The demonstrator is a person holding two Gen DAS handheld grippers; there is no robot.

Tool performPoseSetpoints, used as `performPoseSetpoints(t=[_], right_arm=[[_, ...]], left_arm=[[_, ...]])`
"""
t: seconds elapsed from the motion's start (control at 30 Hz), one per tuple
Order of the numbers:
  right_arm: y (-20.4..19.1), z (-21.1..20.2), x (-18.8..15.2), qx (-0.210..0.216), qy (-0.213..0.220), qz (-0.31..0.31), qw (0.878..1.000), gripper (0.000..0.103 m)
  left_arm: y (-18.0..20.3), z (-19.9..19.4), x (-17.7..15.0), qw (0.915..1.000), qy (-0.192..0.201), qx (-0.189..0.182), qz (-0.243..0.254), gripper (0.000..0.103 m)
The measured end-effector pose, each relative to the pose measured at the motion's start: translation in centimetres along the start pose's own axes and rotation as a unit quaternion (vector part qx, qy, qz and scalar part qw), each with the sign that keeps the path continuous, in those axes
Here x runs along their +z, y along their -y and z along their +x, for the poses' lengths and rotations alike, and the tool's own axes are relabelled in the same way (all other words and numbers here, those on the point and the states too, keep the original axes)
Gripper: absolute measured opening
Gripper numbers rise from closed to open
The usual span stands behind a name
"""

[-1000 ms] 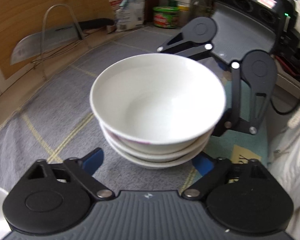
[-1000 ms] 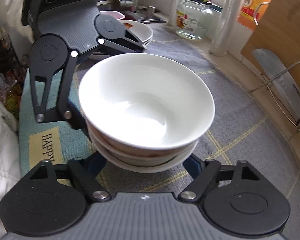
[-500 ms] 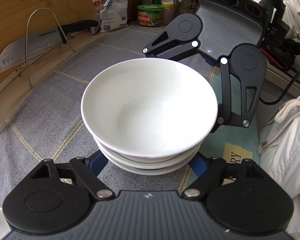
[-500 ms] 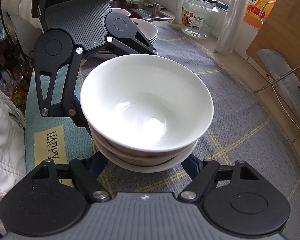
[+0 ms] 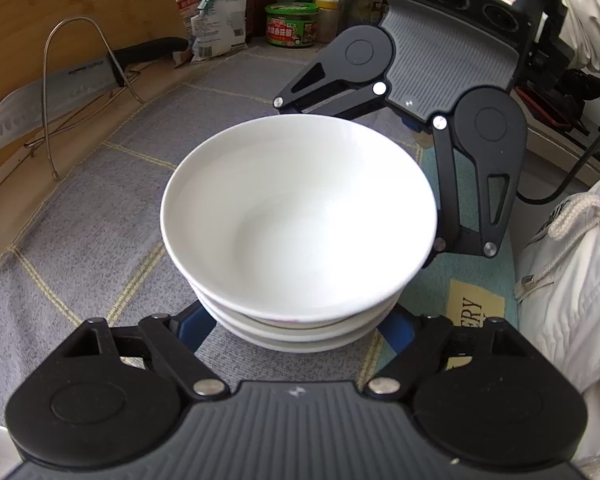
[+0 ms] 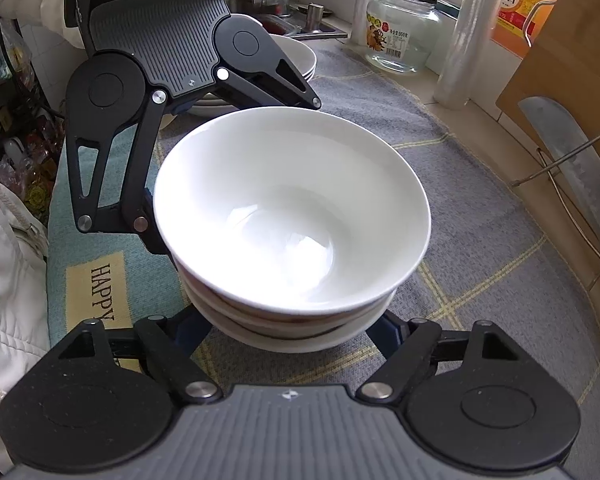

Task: Organize plates and bowls
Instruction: 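Lift the bowl stack with both grippers and carry it over the fruit-print plates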

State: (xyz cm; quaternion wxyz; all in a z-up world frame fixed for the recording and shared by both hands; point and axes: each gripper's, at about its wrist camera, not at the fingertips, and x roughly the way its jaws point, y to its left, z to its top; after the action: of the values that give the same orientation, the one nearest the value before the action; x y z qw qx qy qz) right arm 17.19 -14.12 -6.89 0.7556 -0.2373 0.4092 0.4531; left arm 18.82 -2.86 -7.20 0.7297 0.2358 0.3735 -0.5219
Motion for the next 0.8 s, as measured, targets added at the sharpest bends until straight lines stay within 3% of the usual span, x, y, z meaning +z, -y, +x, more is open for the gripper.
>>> performPoseSetpoints(t=[0.8], right_arm=[[-0.8,-0.7,0.9,-0.004,-0.007,-0.002,1.000,0.086]], left_arm=[[1.4,-1.2,-0.1,0.9996,0.002,0.026,0.011,0.085]])
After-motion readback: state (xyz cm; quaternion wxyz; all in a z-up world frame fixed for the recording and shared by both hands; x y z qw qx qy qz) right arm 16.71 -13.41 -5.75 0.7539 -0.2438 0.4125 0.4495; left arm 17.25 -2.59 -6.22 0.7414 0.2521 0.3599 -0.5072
